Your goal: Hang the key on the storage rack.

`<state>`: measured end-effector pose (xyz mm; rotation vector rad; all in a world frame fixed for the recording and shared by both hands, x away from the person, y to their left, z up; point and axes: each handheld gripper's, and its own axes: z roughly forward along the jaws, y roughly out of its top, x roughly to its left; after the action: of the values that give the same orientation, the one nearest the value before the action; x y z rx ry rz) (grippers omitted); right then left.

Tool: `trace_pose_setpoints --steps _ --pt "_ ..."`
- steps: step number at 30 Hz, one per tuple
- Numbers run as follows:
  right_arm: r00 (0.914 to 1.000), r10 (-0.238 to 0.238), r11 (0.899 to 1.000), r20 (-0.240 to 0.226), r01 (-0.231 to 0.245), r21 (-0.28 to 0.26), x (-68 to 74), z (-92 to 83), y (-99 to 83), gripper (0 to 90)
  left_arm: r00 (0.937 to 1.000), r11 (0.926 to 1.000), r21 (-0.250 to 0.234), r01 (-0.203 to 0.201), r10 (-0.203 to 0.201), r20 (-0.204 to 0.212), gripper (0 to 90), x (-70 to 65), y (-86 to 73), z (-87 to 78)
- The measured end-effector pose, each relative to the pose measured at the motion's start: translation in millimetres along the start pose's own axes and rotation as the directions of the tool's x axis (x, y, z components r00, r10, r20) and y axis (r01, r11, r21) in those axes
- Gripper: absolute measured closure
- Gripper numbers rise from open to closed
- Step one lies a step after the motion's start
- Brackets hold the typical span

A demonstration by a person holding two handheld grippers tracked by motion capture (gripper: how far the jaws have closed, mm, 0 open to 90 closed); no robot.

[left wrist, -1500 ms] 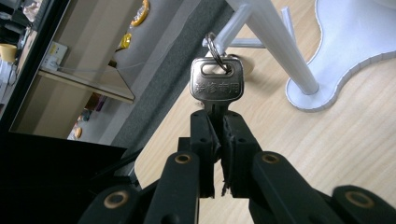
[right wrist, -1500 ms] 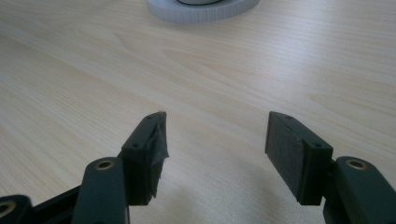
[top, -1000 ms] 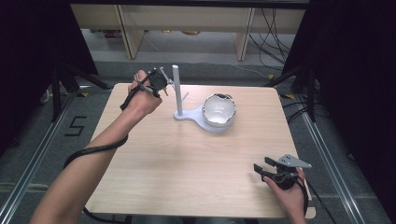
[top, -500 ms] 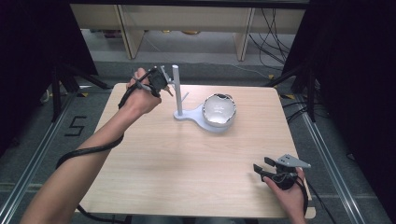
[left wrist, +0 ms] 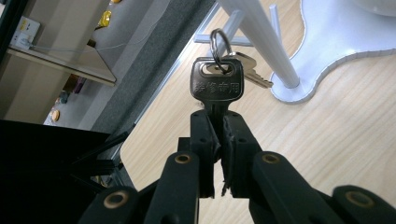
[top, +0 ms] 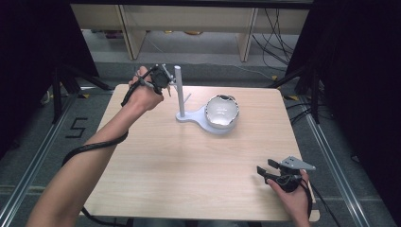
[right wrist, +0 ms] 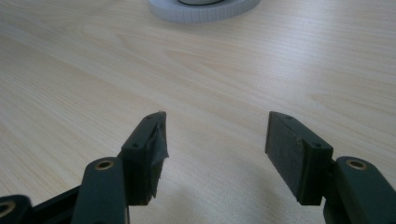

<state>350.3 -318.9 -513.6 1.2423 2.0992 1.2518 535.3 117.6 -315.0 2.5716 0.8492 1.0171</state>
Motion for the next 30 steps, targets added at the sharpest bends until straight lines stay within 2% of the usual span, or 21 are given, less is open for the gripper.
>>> trace_pose_setpoints --steps 6,15,21,23,30 --pt "1.0000 0.002 1.000 0.002 -0.002 0.000 -0.3 0.0 0.0 39.4 1.0000 0.9998 0.017 0.005 -0.005 -0.002 83.5 3.6 -1.7 3.8" --pt "1.0000 0.008 1.000 0.000 -0.008 -0.001 -0.6 0.0 -0.1 39.4 0.9989 0.9994 0.016 -0.030 0.030 -0.037 83.5 3.2 1.8 2.3" --pt "0.9999 0.011 1.000 -0.001 -0.011 -0.008 -0.5 0.0 -0.1 39.4 0.9978 0.9988 0.002 -0.049 0.050 -0.044 83.6 3.1 4.7 -5.0" --pt "1.0000 0.006 1.000 0.000 -0.006 -0.001 -0.6 0.1 -0.1 39.5 0.9968 0.9980 -0.018 -0.060 0.059 -0.053 83.5 2.4 6.6 -7.3" --pt "1.0000 0.008 1.000 0.000 -0.008 -0.009 -0.7 -0.2 -0.1 39.5 0.9966 0.9968 -0.049 -0.063 0.060 -0.056 83.6 1.1 11.3 -4.4"
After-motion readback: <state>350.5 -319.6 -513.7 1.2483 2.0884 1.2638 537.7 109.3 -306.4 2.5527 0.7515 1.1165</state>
